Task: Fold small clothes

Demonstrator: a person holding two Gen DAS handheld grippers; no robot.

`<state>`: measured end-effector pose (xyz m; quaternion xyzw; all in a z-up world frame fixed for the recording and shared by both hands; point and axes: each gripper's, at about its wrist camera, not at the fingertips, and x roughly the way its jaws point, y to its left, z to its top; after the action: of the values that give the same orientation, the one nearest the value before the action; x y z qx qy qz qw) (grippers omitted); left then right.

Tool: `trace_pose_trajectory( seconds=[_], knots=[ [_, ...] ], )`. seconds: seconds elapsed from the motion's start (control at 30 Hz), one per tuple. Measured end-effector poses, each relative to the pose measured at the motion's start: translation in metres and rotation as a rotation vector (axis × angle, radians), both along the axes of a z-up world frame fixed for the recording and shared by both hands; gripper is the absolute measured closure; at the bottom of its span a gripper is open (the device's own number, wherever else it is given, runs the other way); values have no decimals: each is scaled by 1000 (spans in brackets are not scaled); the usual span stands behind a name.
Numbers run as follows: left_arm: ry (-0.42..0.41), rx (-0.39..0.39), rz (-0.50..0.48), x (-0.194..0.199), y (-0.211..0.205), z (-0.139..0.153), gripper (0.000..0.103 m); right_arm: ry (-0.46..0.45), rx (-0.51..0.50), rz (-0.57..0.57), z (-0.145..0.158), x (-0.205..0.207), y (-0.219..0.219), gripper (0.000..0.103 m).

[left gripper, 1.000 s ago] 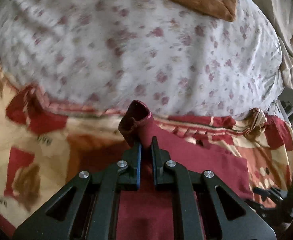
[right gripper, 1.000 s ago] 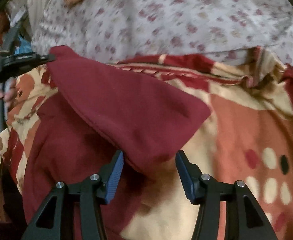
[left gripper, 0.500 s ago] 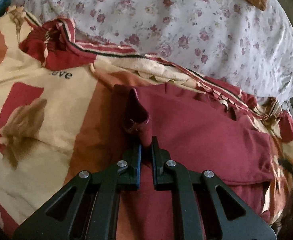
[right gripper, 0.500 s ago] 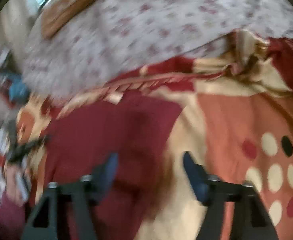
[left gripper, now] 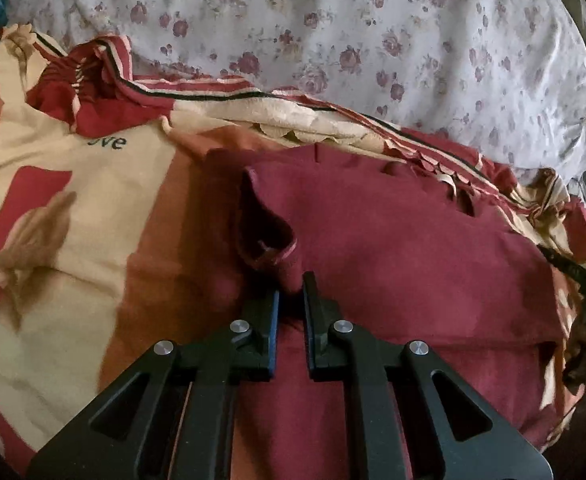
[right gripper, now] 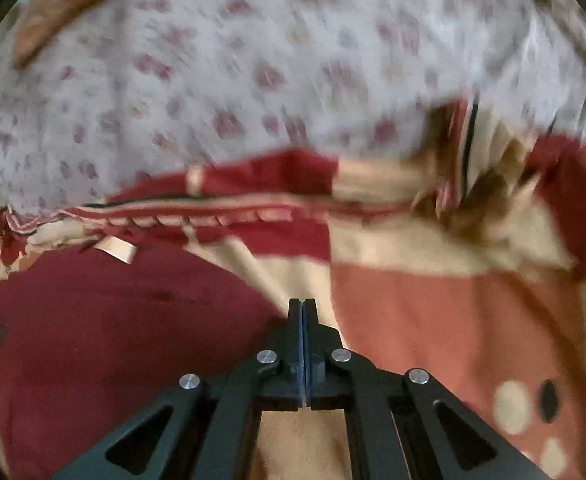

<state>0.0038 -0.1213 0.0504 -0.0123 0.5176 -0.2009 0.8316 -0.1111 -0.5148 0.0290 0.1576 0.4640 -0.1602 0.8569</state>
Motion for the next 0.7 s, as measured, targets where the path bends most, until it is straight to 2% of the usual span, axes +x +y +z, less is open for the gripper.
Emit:
trace_pose_trajectory(
  seconds=[0.07, 0.13, 0.17, 0.2, 0.27, 0.3, 0.43, 0.47, 0.5, 0.53, 0.57, 0.6, 0.7],
  knots=[
    [2, -6, 0, 0, 2, 2, 92, 0, 75, -13, -3, -6, -7, 103],
    [-1, -10, -9, 0, 4, 5, 90, -29, 114, -11, 9, -22, -6, 101],
    [-2, -6, -15, 0, 5, 6, 90, -42, 134, 4, 16, -30, -4, 95],
    [-3, -1, -19, -1, 4, 7, 89, -50, 141, 20, 22, -38, 0, 76],
    [-13, 6, -17, -3, 4, 8, 89, -54, 144, 39, 28, -46, 9, 47],
    [-18, 10, -13, -5, 4, 8, 88, -58, 158, 53, 27, -48, 13, 46],
    [-39, 35, -5, -11, 1, 10, 86, -31, 201, 102, 10, -36, 36, 47],
    [-45, 43, -7, -12, 0, 10, 86, -21, 205, 115, 3, -32, 40, 57],
    [-49, 49, -9, -13, -1, 11, 85, -16, 181, 128, 0, -29, 48, 74],
    [-50, 53, -10, -13, -1, 10, 84, -18, 150, 132, 1, -27, 51, 79],
    [-52, 57, -12, -14, -2, 10, 84, -23, 96, 142, 6, -26, 56, 91],
    [-54, 59, -16, -14, -3, 10, 83, -32, 23, 147, 15, -26, 60, 93],
    [-54, 50, -25, -16, -5, 9, 74, -21, -49, 98, 16, -24, 52, 93]
  ],
)
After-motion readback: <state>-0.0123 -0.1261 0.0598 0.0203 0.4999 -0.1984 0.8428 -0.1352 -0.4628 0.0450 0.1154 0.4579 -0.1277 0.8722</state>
